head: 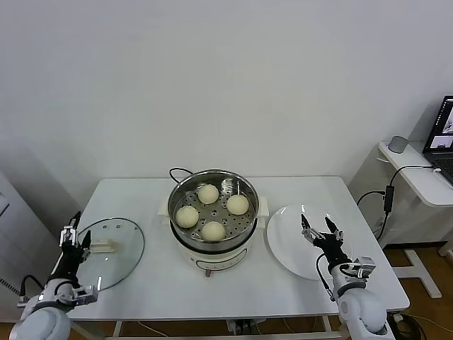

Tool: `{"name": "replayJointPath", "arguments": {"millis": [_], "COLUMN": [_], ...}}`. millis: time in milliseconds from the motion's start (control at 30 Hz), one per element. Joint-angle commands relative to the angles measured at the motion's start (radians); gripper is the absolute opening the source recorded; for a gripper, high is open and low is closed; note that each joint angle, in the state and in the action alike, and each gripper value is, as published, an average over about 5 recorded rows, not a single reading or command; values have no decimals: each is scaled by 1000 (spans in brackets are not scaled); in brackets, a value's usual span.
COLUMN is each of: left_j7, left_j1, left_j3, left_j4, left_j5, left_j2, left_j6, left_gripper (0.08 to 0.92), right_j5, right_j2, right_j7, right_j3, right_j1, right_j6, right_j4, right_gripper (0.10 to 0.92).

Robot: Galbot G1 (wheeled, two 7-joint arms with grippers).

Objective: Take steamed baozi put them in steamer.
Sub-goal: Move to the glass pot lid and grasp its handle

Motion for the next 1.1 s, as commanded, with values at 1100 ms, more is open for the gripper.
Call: {"name": "replayJointPath", "arguments": {"millis": [1100], "left_j7": [-68], "left_j1": [-120], "left_j3": [54], "left_j4": [300], "left_j5": [172], "left_j2": [21], "left_j6": [-61], "left_gripper": [823], "right_j5": [-26], "right_j2": [44], "right_j7": [13], "right_j3": [-17], "right_j1": [-28], "right_j6": [11], "right_j4": [-25], "right_gripper": [823]}}
